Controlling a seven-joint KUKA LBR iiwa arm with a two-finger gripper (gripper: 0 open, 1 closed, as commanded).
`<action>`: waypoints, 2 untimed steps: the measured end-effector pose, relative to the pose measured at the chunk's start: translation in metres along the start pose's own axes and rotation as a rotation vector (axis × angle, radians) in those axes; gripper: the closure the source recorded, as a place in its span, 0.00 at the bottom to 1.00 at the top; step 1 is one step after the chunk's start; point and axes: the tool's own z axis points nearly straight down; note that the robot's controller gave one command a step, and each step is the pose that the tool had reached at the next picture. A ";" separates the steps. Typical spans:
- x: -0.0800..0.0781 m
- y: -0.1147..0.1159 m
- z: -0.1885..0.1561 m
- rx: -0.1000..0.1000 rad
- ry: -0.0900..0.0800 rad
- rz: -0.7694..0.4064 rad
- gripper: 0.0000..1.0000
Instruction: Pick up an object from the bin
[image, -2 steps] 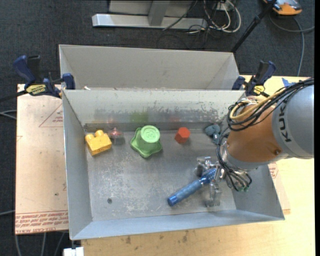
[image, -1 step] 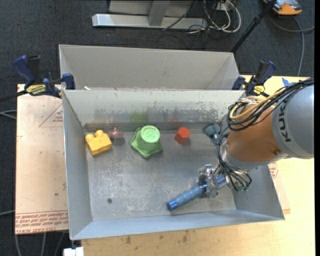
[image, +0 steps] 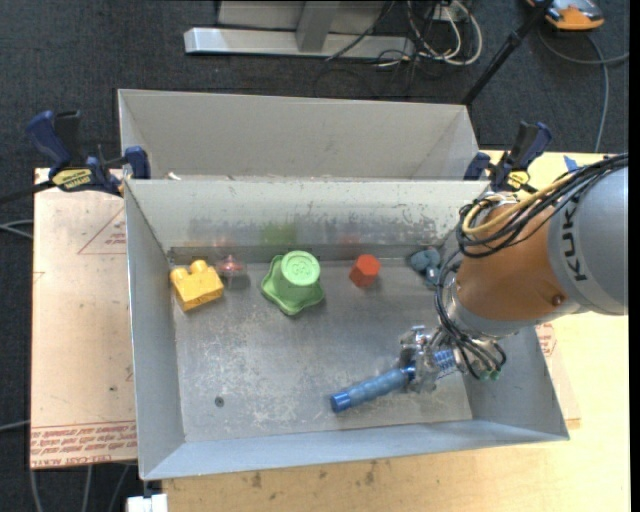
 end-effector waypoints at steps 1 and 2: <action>-0.001 0.001 -0.031 0.001 -0.001 0.000 1.00; -0.001 0.001 -0.031 0.000 0.001 0.001 1.00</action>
Offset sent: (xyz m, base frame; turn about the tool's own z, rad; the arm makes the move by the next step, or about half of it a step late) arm 0.0000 0.0001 0.0305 0.0000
